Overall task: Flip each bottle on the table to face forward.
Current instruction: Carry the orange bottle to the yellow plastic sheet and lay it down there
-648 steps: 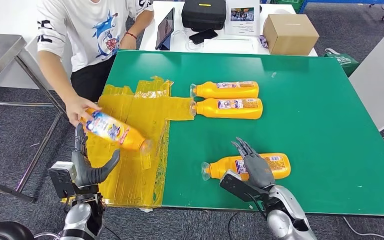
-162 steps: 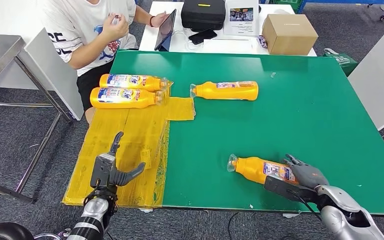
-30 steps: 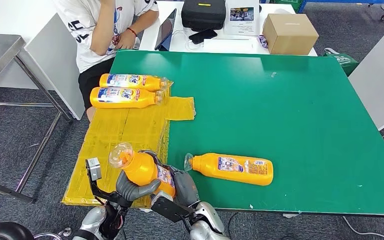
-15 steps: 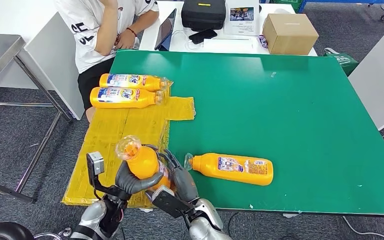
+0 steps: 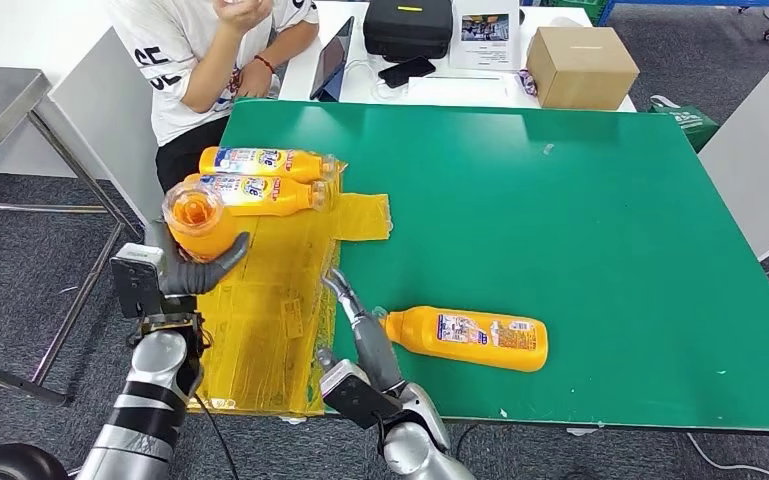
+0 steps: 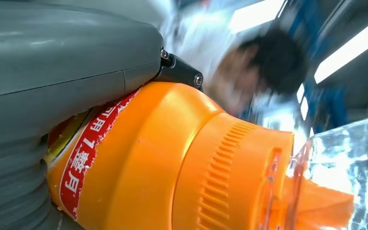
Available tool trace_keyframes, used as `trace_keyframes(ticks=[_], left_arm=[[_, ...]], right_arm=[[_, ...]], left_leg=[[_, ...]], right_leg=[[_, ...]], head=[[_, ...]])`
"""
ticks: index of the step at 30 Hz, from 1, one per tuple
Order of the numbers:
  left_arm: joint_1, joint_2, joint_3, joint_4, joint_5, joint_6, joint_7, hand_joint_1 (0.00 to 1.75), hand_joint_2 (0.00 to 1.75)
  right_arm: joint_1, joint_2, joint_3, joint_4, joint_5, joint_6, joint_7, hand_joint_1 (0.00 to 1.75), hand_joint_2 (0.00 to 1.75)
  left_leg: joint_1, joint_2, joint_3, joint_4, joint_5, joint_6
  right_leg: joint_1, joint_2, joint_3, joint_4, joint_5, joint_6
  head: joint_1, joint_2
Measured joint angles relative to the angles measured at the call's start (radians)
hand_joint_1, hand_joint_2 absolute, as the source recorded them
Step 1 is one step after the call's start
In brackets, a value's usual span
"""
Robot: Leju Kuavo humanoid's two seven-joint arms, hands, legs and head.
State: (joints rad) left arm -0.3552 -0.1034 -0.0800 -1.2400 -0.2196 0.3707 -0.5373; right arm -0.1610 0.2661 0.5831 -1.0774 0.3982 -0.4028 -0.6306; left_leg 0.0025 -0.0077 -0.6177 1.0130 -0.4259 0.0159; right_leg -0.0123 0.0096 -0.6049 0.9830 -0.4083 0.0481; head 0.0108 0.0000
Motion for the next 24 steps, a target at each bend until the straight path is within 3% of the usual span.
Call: trace_keyframes(ticks=[4, 9, 12, 16, 20, 24], left_arm=[[-0.057, 0.004, 0.026, 0.061, -0.18, 0.146, -0.019, 1.75, 1.75], [-0.122, 0.024, 0.011, 0.217, -0.454, 0.206, 0.051, 1.75, 1.75], [-0.151, 0.035, -0.004, 0.302, -0.513, 0.23, 0.06, 1.75, 1.75], [-0.18, 0.049, -0.019, 0.385, -0.567, 0.234, 0.085, 1.75, 1.75], [-0.22, 0.083, -0.079, 0.498, -0.794, 0.198, 0.152, 1.75, 1.75], [-0.25, 0.125, -0.166, 0.616, -0.944, 0.128, 0.163, 1.75, 1.75]], right_arm=[[0.025, -0.001, -0.012, -0.121, -0.076, -0.083, -0.027, 0.0, 0.0], [0.045, -0.007, -0.046, -0.272, -0.132, -0.156, -0.054, 0.0, 0.0], [0.051, -0.013, -0.062, -0.331, -0.138, -0.168, -0.055, 0.0, 0.0], [0.057, -0.019, -0.073, -0.373, -0.145, -0.175, -0.056, 0.0, 0.0], [0.059, -0.027, -0.082, -0.4, -0.16, -0.166, -0.053, 0.0, 0.0], [0.061, -0.037, -0.092, -0.409, -0.179, -0.133, -0.051, 0.0, 0.0]], left_leg=[[0.0, 0.0, 0.0, 0.0, 0.0, 0.0], [0.0, 0.001, 0.0, 0.0, 0.0, 0.0], [0.0, 0.002, 0.0, 0.0, 0.0, 0.0], [0.0, 0.001, 0.0, 0.0, 0.0, 0.0], [0.0, 0.002, -0.001, 0.0, 0.0, 0.0], [0.0, 0.003, -0.001, 0.0, 0.0, 0.0]], right_leg=[[0.0, 0.0, 0.0, 0.0, 0.0, 0.0], [0.0, 0.0, 0.0, 0.0, 0.0, 0.0], [0.0, 0.001, -0.001, 0.0, 0.0, 0.0], [0.0, 0.0, -0.001, 0.0, 0.0, 0.0], [0.0, 0.001, -0.002, 0.0, 0.0, 0.0], [0.0, 0.001, -0.002, 0.0, 0.0, 0.0]], head=[[0.0, 0.0], [0.0, 0.0], [0.0, 0.0], [0.0, 0.0], [0.0, 0.0], [0.0, 0.0]])
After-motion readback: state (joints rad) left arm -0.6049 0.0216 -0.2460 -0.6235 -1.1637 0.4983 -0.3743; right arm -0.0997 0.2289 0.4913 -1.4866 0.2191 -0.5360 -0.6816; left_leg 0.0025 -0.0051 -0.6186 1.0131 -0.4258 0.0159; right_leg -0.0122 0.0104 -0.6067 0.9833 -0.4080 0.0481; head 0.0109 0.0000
